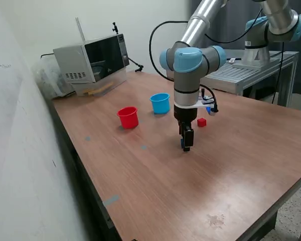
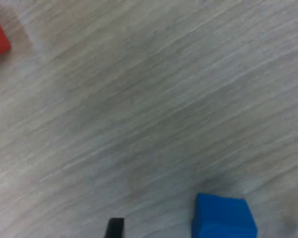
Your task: Place red objects in the red bin, and blue objects in the blue bin.
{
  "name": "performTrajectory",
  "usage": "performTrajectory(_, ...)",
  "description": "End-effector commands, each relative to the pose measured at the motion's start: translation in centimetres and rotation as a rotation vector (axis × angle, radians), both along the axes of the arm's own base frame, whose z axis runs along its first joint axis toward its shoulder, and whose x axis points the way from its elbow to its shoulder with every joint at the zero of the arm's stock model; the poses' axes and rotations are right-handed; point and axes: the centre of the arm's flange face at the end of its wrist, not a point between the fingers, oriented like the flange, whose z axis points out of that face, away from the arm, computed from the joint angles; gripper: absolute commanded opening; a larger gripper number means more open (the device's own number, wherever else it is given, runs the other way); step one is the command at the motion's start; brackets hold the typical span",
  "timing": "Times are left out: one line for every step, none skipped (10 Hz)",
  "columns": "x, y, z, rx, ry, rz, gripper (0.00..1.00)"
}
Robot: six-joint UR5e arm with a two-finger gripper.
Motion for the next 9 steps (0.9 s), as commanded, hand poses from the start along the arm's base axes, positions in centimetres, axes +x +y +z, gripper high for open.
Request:
performTrajectory(0.14, -0.17, 1.20, -0.028, 0.000, -0.003, 1.00)
performTrajectory(0.30, -0.38, 1.22, -0.027, -0.008, 0.000, 1.00)
performTrajectory(0.44, -0.63, 1.14, -0.030, -0.011, 0.003, 1.00)
performTrajectory(0.50, -0.71, 1.18, -0.039, -0.013, 0.004, 1.00)
performTrajectory(0.59, -0.70, 1.05, -0.038, -0.016, 0.004, 1.00)
performTrajectory(0.59, -0.70, 1.05, -0.038, -0.016, 0.002, 1.00)
performTrajectory(0.59, -0.73, 1.04, -0.041, -0.016, 0.002, 1.00)
performTrajectory(0.55, -0.61, 1.04, -0.041, -0.016, 0.001, 1.00)
performTrajectory(0.55, -0.61, 1.04, -0.041, -0.016, 0.001, 0.00)
